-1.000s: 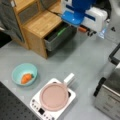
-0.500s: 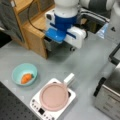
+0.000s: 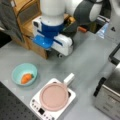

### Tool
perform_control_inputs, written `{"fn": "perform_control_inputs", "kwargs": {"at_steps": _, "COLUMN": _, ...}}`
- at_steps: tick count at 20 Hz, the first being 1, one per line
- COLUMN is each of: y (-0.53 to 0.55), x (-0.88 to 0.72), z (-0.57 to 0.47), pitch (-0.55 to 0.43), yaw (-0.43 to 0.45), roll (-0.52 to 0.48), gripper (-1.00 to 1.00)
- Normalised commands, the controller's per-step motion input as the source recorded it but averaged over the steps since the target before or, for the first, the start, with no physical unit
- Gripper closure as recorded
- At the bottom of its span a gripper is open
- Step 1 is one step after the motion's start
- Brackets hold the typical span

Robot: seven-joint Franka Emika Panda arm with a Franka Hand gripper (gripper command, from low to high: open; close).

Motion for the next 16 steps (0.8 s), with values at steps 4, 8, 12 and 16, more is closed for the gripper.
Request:
{"fn": "perform_control_inputs", "kwargs": {"at_steps": 4, "y": -0.41, "x": 0.75, "z": 0.05, "pitch": 0.214, "yaw": 0.009, "roll": 0.023, "gripper": -1.00}}
{"fn": "perform_control_inputs", "kwargs": {"at_steps": 8, "y": -0.39, "x": 0.62, "z": 0.07, "pitch": 0.273, "yaw": 0.117, "roll": 0.108, "gripper": -1.00}}
{"fn": "perform_control_inputs", "kwargs": {"at_steps": 12, "y": -0.33, "x": 0.60, "z": 0.01, "pitch": 0.288, "yaw": 0.183, "roll": 0.190, "gripper": -1.00}}
{"fn": "perform_control_inputs", "kwargs": {"at_steps": 16, "y": -0.28, "x": 0.68, "z": -0.04, "pitch": 0.232, "yaw": 0.127, "roll": 0.237, "gripper": -1.00}}
